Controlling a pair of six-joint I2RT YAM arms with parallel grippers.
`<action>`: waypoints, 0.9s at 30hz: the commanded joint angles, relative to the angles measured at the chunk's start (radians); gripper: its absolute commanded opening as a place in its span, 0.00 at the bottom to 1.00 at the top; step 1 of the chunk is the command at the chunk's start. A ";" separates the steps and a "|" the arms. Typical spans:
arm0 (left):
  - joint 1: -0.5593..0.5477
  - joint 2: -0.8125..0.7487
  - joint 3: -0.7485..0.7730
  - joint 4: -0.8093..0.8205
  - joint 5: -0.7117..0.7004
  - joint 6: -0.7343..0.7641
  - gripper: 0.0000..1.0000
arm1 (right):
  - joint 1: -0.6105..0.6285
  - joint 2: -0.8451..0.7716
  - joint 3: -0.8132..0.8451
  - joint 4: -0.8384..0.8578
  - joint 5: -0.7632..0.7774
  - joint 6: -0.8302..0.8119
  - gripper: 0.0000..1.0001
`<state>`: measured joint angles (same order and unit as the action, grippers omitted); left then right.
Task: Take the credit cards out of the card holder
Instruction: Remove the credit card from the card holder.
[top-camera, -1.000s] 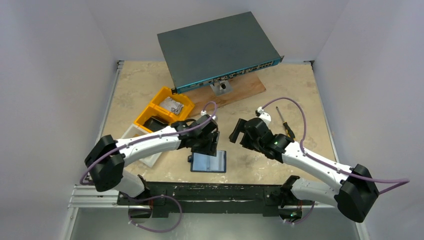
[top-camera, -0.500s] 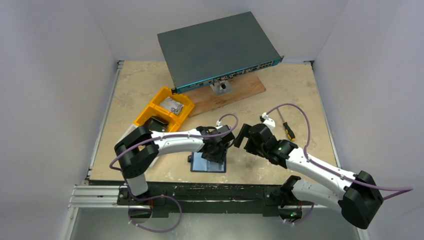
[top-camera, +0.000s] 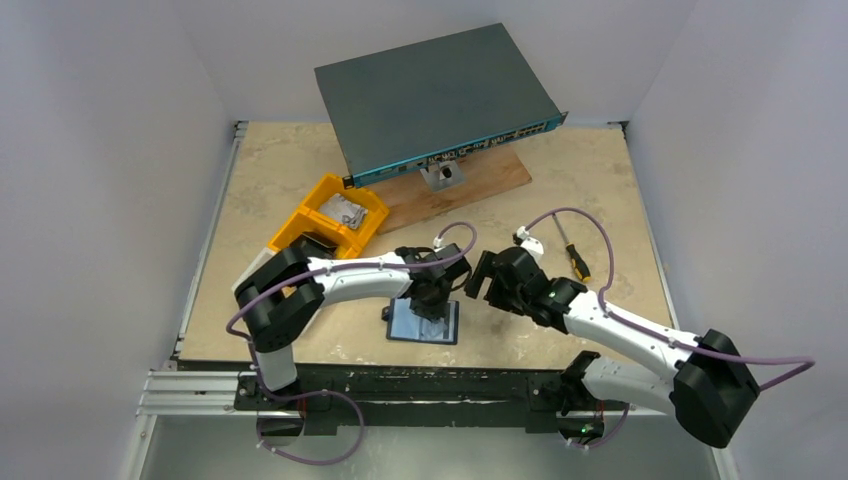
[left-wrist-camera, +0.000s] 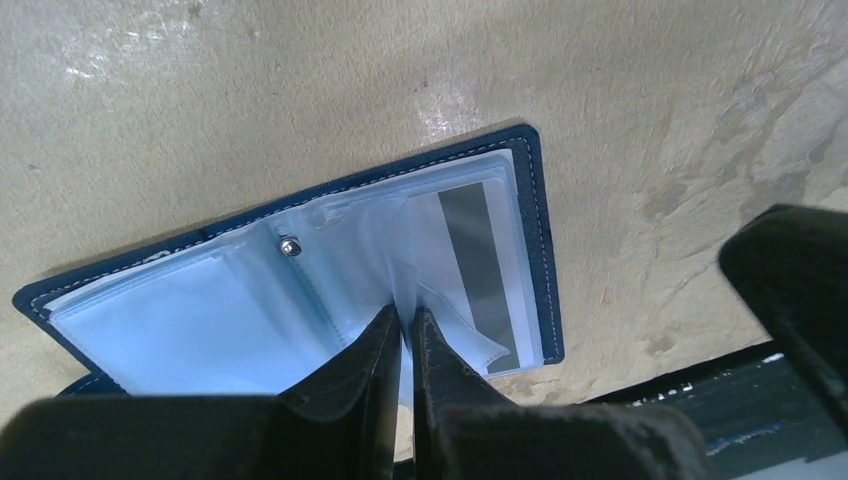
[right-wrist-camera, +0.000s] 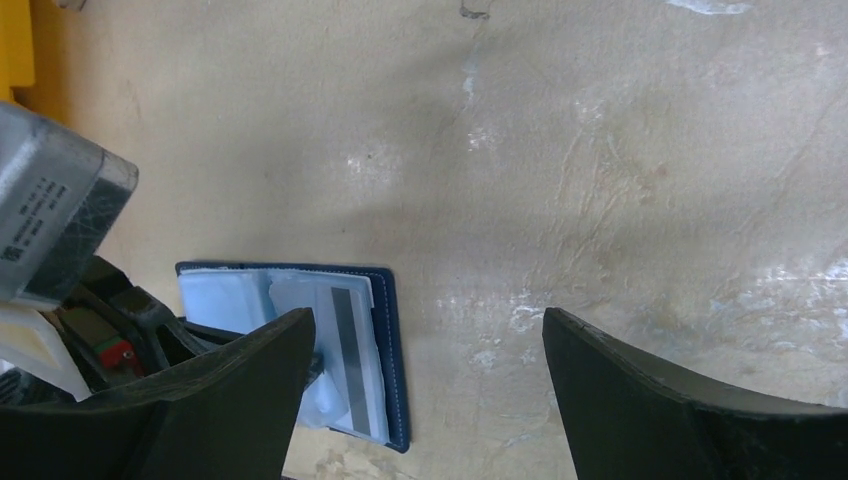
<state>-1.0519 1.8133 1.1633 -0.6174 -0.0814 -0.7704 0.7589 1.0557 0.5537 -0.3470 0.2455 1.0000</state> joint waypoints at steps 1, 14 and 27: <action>0.038 -0.008 -0.063 0.121 0.116 -0.050 0.05 | -0.001 0.034 -0.011 0.099 -0.078 -0.046 0.80; 0.165 -0.242 -0.306 0.453 0.377 -0.199 0.00 | 0.054 0.175 0.029 0.241 -0.218 -0.067 0.36; 0.181 -0.302 -0.378 0.470 0.371 -0.174 0.14 | 0.133 0.361 0.098 0.307 -0.241 -0.051 0.24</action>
<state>-0.8780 1.5551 0.7967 -0.1856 0.2836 -0.9539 0.8848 1.3975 0.6167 -0.0956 0.0277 0.9428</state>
